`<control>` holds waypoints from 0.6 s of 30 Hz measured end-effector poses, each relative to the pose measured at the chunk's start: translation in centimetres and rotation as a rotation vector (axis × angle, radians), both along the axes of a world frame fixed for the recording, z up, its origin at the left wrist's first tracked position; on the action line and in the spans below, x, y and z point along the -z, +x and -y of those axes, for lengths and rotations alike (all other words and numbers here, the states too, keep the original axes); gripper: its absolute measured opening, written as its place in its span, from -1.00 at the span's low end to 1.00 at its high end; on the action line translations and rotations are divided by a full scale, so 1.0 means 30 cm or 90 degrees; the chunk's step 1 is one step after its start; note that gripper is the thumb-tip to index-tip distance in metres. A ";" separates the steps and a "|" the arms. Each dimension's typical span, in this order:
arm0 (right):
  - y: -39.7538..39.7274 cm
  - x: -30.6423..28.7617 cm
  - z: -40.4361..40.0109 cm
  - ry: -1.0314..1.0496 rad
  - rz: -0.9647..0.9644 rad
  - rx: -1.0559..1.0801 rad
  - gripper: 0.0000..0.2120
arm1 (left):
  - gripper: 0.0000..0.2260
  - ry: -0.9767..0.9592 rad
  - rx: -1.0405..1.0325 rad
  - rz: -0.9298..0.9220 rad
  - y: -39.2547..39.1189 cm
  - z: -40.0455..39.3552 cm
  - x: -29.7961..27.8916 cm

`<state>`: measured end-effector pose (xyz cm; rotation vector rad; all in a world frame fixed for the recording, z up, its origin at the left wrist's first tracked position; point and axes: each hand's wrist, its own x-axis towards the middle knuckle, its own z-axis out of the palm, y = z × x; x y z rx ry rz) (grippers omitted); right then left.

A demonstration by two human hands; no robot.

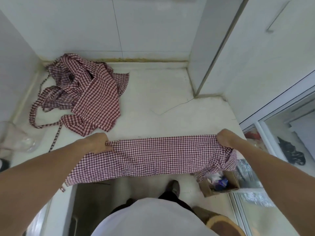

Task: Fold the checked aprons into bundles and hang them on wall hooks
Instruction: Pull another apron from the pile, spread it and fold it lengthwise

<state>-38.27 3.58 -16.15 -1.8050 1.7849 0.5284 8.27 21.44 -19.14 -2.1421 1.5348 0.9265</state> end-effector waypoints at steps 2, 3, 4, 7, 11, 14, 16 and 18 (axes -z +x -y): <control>0.016 0.016 0.019 -0.026 0.013 0.031 -0.71 | -0.69 -0.036 -0.012 0.029 0.013 0.012 -0.009; 0.026 0.031 0.043 -0.037 0.023 0.049 -0.76 | -0.71 -0.061 -0.032 0.055 0.010 0.027 -0.014; 0.037 0.038 0.056 -0.046 0.030 0.058 -0.74 | -0.74 -0.086 -0.052 0.097 0.005 0.044 -0.018; 0.086 0.062 0.098 -0.044 0.066 0.087 -0.68 | -0.69 -0.185 -0.083 0.251 -0.062 0.042 -0.003; 0.134 0.106 0.115 0.007 0.074 0.058 -0.64 | -0.44 -0.254 -0.111 0.222 -0.215 -0.002 0.058; 0.140 0.147 0.123 -0.012 0.089 0.044 -0.57 | -0.33 -0.160 -0.232 0.090 -0.338 -0.007 0.114; 0.151 0.163 0.131 -0.021 0.087 0.037 -0.56 | -0.20 -0.072 -0.272 0.063 -0.366 -0.010 0.145; 0.174 0.167 0.129 -0.021 0.099 0.024 -0.56 | -0.13 -0.021 -0.249 0.095 -0.353 -0.026 0.164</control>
